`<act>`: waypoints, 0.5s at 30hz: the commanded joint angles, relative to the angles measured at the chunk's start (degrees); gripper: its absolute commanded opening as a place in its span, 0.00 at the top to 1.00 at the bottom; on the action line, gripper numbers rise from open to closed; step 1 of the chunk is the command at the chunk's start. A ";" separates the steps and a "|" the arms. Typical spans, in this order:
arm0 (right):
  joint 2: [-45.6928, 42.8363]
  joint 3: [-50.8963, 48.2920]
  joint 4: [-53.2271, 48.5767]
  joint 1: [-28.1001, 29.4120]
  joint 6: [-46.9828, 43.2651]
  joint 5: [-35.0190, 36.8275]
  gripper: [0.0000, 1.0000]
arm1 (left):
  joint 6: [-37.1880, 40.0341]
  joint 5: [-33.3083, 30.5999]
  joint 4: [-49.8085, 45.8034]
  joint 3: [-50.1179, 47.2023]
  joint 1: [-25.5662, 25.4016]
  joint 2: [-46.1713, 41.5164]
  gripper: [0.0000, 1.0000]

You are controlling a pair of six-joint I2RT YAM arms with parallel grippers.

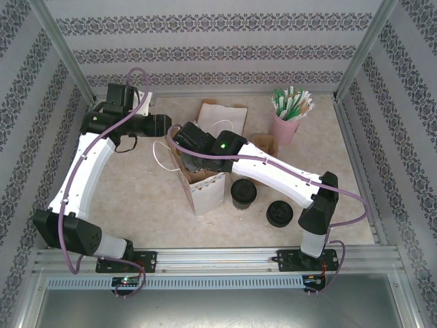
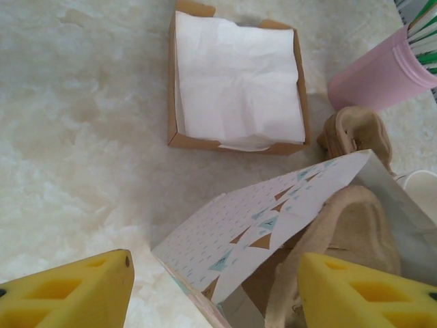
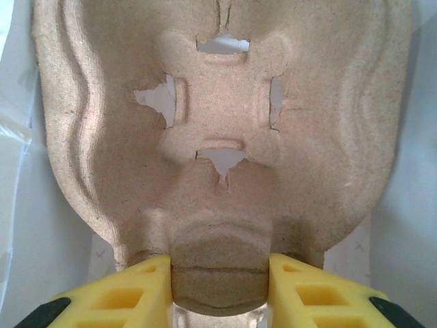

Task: Pack the takeout coffee

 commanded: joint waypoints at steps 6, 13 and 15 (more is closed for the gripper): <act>-0.14 0.25 -1.69 0.52 0.06 -0.11 0.65 | 1.73 -2.22 -3.86 1.54 0.67 2.71 0.39; -0.23 -0.49 -1.64 0.35 -0.13 -0.29 0.64 | 0.85 -4.06 -3.08 1.37 0.69 2.93 0.39; -0.23 -0.59 -1.63 0.26 -0.07 -0.29 0.64 | 0.23 -3.91 -2.67 1.41 0.67 2.88 0.39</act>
